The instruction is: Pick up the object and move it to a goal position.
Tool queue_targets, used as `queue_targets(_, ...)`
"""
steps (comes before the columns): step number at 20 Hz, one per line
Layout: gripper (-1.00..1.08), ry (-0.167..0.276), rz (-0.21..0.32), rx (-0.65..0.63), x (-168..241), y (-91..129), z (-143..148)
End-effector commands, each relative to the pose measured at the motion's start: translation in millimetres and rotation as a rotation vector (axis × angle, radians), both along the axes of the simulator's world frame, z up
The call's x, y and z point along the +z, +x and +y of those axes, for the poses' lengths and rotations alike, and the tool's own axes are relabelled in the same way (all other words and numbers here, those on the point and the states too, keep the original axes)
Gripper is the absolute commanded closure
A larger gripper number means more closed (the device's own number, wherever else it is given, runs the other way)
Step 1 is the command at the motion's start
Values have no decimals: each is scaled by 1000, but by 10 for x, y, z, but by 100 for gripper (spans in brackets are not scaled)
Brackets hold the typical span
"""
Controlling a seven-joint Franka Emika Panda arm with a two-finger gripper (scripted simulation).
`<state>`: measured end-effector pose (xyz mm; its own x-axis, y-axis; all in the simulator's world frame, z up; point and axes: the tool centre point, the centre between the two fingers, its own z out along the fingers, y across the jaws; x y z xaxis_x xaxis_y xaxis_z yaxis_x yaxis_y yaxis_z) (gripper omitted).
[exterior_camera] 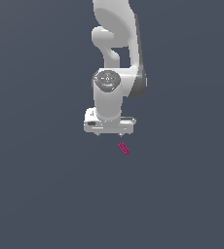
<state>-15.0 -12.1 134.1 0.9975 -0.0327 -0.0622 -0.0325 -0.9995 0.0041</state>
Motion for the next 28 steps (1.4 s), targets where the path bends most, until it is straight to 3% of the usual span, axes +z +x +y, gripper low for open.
queue_targets(1, -92, 0, 0, 0, 0, 0, 0)
queue_targets(16, -92, -13, -27, -44, -7, 93, -158)
queue_targets(28, -92, -6, -39, 194, -303, 107, 172)
